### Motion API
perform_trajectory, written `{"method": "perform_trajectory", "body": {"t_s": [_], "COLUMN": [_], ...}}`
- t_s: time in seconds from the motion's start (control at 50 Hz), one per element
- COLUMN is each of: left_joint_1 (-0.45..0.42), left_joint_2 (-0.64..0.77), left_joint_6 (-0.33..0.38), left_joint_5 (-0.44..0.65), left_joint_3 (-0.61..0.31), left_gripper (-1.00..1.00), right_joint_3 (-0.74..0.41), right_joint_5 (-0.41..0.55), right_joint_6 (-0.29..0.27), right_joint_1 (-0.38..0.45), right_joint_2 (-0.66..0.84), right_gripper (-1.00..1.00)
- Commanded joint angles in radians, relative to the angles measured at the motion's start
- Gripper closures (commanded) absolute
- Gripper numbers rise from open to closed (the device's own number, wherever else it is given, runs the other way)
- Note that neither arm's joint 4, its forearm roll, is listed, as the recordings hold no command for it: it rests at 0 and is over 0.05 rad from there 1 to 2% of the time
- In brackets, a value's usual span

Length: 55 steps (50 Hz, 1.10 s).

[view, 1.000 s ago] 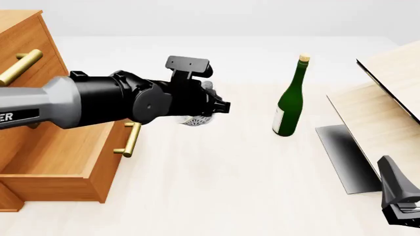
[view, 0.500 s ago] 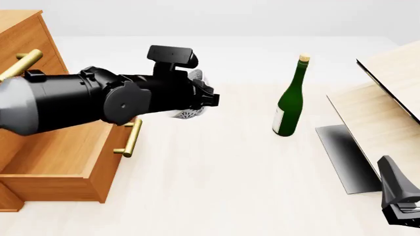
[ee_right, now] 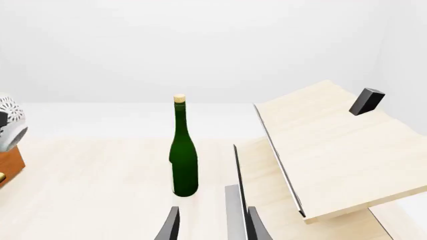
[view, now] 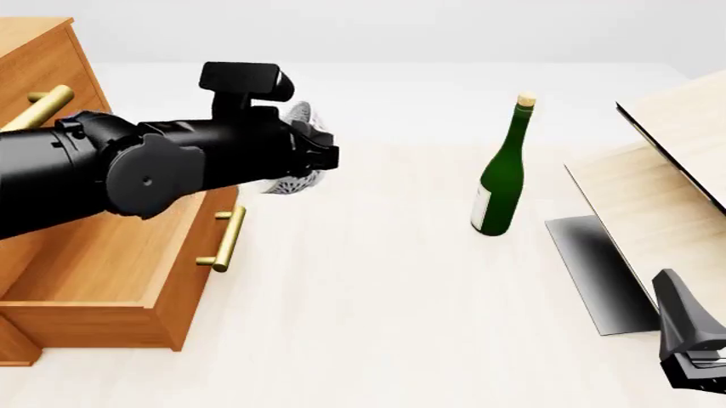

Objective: Put the bowl in the bottom drawer of the cabinet.

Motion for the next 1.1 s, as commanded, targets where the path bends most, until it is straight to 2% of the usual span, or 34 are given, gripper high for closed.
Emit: {"method": "perform_trajectory", "body": {"t_s": [0.02, 0.62, 0.9, 1.1], "left_joint_1": [0.035, 0.141, 0.171, 0.205], "left_joint_2": [-0.063, -0.193, -0.232, -0.307], "left_joint_6": [0.011, 0.115, 0.141, 0.173], "left_joint_5": [0.016, 0.162, 0.211, 0.278], "left_joint_3": [0.019, 0.043, 0.037, 0.045], "left_gripper": [1.00, 1.00, 1.00, 1.00], "right_joint_3": [0.000, 0.000, 0.000, 0.000], "right_joint_5": [0.000, 0.000, 0.000, 0.000], "right_joint_6": [0.000, 0.000, 0.000, 0.000], "right_joint_1": [0.000, 0.000, 0.000, 0.000], "right_joint_2": [0.000, 0.000, 0.000, 0.000], "right_gripper": [-1.00, -1.00, -1.00, -1.00]}}
